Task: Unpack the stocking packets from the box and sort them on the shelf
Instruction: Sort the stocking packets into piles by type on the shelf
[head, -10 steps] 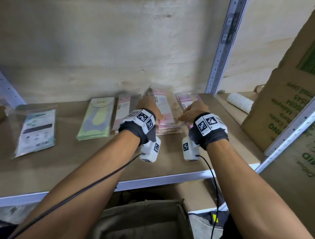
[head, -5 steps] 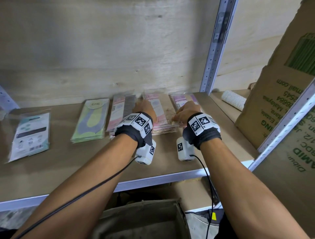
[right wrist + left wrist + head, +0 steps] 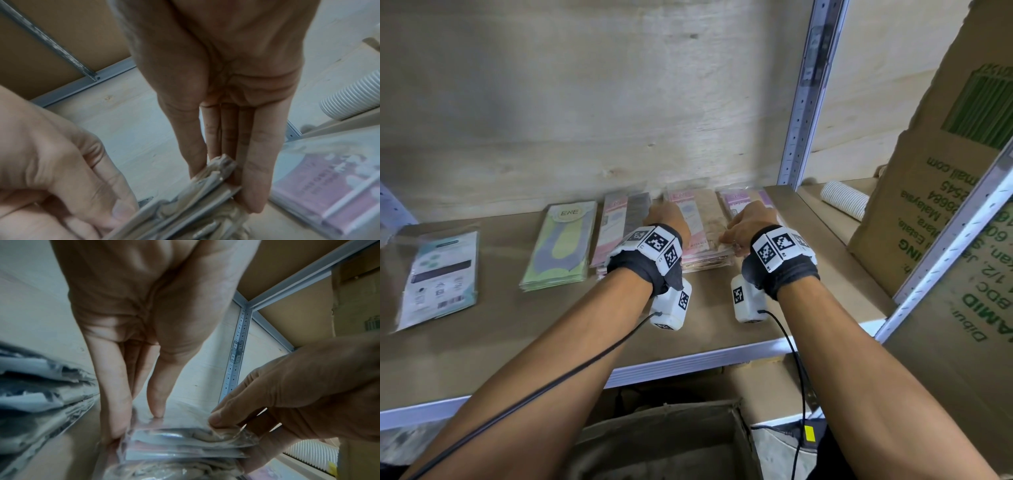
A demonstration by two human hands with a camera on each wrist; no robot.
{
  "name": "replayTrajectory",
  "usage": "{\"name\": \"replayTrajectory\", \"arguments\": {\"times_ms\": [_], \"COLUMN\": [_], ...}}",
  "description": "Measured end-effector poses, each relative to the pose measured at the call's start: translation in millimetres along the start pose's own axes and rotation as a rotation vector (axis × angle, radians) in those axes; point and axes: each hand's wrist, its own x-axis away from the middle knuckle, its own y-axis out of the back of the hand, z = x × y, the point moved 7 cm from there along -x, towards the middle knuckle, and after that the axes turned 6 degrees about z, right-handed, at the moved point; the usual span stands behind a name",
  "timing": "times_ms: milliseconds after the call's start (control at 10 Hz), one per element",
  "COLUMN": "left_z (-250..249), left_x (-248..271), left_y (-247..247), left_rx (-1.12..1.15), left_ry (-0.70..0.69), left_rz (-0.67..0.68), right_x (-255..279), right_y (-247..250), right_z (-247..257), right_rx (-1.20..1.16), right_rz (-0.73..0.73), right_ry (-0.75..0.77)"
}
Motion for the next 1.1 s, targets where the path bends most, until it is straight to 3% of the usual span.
{"name": "replayTrajectory", "arguments": {"times_ms": [200,400,600,800,900,1100], "left_z": [-10,8,122,258,315,395], "left_x": [11,28,53,68,68,76], "left_y": [20,75,117,130,137,145], "left_rx": [-0.135,0.055,0.407,0.430,0.457,0.532], "left_ry": [-0.047,-0.112,-0.051,0.210,0.322,0.366], "left_rz": [-0.054,-0.141,-0.231,-0.320,-0.311,-0.287], "right_x": [-1,9,27,48,50,51], "right_y": [10,18,-29,-102,-148,-235], "right_z": [-1,25,68,145,187,256], "right_rx": [0.026,-0.044,-0.268,-0.319,-0.348,-0.127], "right_rz": [-0.042,-0.186,-0.087,0.109,0.234,0.376], "right_ry": [0.034,0.267,0.460,0.600,0.598,0.630]}}
